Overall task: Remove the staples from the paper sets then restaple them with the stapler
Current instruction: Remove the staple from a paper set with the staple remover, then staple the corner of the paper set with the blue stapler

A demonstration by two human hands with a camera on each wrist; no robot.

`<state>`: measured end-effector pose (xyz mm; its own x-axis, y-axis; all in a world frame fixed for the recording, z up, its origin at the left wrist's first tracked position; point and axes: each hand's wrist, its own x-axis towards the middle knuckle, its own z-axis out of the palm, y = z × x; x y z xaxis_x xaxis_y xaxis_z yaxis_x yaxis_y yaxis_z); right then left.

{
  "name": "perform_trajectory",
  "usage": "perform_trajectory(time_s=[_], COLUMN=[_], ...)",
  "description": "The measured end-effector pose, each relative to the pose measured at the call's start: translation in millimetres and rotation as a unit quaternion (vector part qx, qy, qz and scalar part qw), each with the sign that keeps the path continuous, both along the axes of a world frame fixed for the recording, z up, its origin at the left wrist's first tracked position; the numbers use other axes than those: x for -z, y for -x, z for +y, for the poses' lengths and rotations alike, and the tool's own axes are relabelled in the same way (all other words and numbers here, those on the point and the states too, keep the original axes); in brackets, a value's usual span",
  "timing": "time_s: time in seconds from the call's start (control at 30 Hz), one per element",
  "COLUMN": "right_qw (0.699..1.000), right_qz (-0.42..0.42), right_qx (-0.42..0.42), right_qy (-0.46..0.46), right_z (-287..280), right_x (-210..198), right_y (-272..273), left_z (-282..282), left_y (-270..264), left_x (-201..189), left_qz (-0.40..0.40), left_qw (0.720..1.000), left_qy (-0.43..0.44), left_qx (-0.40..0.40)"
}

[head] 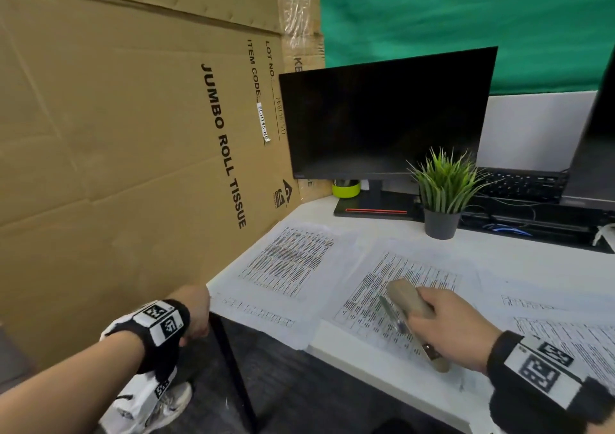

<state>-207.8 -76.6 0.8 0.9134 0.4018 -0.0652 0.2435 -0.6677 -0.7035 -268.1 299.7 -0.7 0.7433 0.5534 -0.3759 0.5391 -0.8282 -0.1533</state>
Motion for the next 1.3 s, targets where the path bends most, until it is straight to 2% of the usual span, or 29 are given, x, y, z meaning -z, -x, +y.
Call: perform_trajectory(time_s=[0.1,0.3,0.6,0.7,0.77,0.97,1.13,1.3], right_qw=[1.0,0.999,0.999,0.999,0.999,0.998,0.989,0.957], right_qz=[0.007,0.011,0.023,0.026,0.031,0.04,0.039,0.014], right_qx=[0.013,0.034,0.038,0.041,0.043,0.054,0.132,0.268], right_qy=[-0.005,-0.002,0.002,-0.001,-0.005,-0.015,-0.047,-0.105], right_z=[-7,-19,-25,-25,-25,-27,-45,-85], right_x=[4,7,10,8,8,6,4,14], right_y=[-1,-3,0,0,0,0,-12,-38], left_z=[9,17,13,13,13,13,5,-47], left_y=[1,2,4,6,6,3,-17,-57], left_x=[9,18,27,25,21,6,-19,-47], left_qz=[0.025,-0.047,-0.015,0.006,0.011,-0.002,-0.039,-0.112], left_qw=[0.999,0.999,1.0,1.0,1.0,1.0,0.998,0.981], left_qy=[-0.029,-0.013,0.002,-0.017,0.003,-0.002,-0.01,0.029], left_qx=[0.008,-0.001,0.011,0.025,0.019,0.024,0.046,0.153])
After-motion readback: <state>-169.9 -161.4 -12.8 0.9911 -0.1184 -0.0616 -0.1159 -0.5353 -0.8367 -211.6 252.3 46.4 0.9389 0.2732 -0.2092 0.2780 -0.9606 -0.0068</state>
